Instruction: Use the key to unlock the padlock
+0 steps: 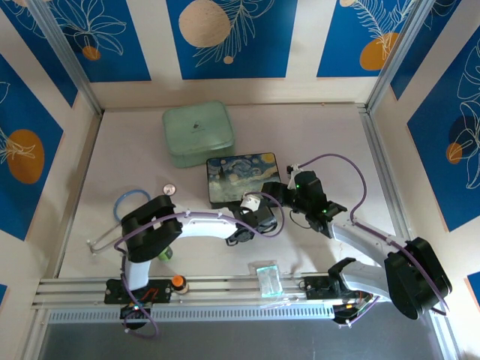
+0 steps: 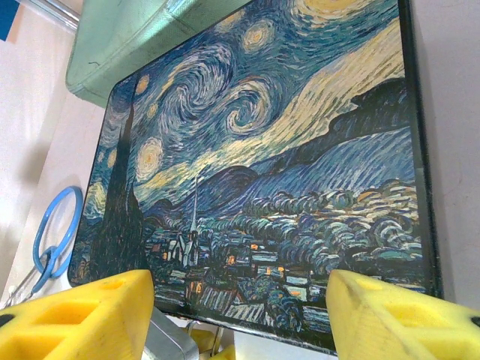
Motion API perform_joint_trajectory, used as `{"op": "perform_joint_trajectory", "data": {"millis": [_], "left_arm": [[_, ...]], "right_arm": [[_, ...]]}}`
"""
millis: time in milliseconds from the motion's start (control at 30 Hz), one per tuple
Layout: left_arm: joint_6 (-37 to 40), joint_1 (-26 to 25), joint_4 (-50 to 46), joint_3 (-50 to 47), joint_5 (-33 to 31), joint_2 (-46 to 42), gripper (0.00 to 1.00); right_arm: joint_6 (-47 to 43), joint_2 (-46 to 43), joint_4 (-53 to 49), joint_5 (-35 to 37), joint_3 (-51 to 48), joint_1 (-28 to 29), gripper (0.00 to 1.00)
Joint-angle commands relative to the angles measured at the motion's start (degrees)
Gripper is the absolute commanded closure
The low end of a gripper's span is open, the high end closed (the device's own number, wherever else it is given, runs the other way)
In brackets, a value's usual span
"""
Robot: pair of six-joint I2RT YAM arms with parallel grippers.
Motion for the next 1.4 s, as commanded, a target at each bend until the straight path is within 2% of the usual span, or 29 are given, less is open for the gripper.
{"op": "perform_joint_trajectory", "data": {"millis": [0,200,433,633,800,1167,1300,1333,1367], "left_arm": [[0.6,0.7,-14.0,-2.1,-3.5,2.7,0.84],[1.7,0.7,-16.2,-0.8,-7.2,2.8,0.8],[2.0,0.5,-13.8,-1.6,-4.9,2.8,0.75],[1.4,0.5,-12.5,-2.4,-3.7,2.3,0.73],[0.8,0.3,-11.9,-2.3,-2.4,3.1,0.7],[-1.4,-1.2,-12.0,-3.6,-1.5,1.4,0.64],[-0.7,-1.7,-10.2,-4.3,-0.6,-0.2,0.51],[-0.4,-1.7,-9.8,-4.4,-0.3,-0.6,0.44],[-0.3,-1.9,-9.5,-4.5,-0.1,-0.8,0.42]], "right_arm": [[0.6,2.0,-9.8,-2.4,-3.3,-0.6,0.35],[0.8,1.1,-9.2,-6.6,-4.2,-2.5,0.34],[-0.5,-1.3,-10.1,-11.6,-3.8,-3.1,0.34],[-3.5,-7.5,-18.5,-21.3,-2.4,-10.0,0.34],[-8.1,-8.9,-30.9,-21.5,0.8,-11.8,0.35],[-6.1,-14.5,-30.6,-23.5,-4.6,-10.6,0.36],[-6.1,-12.5,-29.2,-23.3,-4.6,-10.1,0.34],[-5.9,-11.9,-28.8,-23.1,-4.5,-9.8,0.32],[-5.7,-11.3,-28.4,-22.8,-4.4,-9.5,0.32]]}}
